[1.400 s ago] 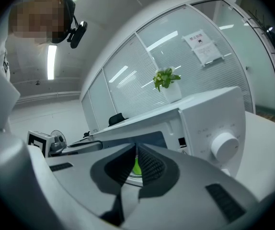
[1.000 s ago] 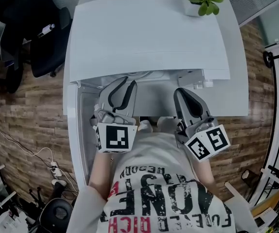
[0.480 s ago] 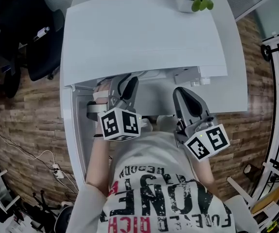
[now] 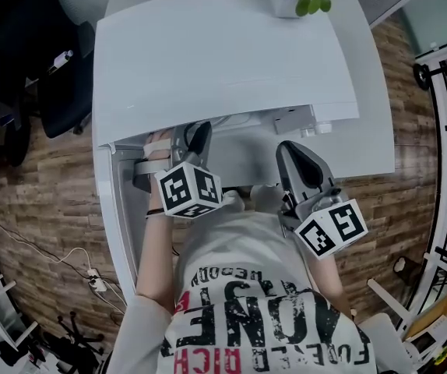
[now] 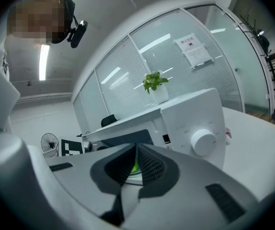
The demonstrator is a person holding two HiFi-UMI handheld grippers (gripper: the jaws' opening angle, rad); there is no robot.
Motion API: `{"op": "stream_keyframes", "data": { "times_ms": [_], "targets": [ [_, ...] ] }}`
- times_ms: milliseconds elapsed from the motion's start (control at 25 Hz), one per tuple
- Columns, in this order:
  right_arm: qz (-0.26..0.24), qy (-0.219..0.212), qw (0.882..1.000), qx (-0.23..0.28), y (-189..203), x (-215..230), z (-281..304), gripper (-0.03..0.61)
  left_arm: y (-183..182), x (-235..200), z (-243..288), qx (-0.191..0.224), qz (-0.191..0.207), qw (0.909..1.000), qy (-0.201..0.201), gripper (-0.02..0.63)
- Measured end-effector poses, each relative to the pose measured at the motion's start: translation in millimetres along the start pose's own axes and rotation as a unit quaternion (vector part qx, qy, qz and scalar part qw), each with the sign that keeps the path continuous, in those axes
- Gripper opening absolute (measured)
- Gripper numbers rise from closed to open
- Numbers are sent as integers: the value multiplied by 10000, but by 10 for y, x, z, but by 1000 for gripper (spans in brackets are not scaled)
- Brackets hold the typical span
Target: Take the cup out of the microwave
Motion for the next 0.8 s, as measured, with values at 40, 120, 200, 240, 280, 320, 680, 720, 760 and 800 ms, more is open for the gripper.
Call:
{"op": "stream_keyframes", "data": {
  "times_ms": [40,120,200,240,280,320,680,720,760,800],
  "targets": [
    [18,4,10000,-2,4,3,-1,21,11,15,9,-25,70,10000,27,114],
    [16,10,10000,-12,6,5,3,21,40,57,30,-71,286,9995,95,114],
    [33,16,10000,-26,15,4,9,21,68,100,39,-130,498,9986,143,112],
    [38,21,10000,-39,23,5,12,21,78,118,38,-157,569,9981,157,103],
    [31,26,10000,-56,32,6,14,21,84,134,36,-173,612,9978,171,84],
    [25,27,10000,-72,40,7,17,21,89,149,35,-179,631,9977,189,72],
    [79,24,9999,-103,54,-12,35,21,99,172,-4,-115,610,9978,248,41],
    [77,19,9999,-105,51,-18,37,21,96,170,-14,-104,617,9977,253,41],
    [74,15,9999,-106,48,-23,38,21,93,168,-25,-98,625,9977,256,41],
    [73,13,9999,-110,47,-28,39,21,92,166,-39,-100,625,9976,263,41]
  ]
}}
Point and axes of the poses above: the fingertips, and each gripper's own axes: z forward along the fingers, x to its right, y out of its underside, the point moved 1 cm from there along -z, backward along the fingers, and after that the axes turned 2 degrees about -y, right-handed, at the moved point
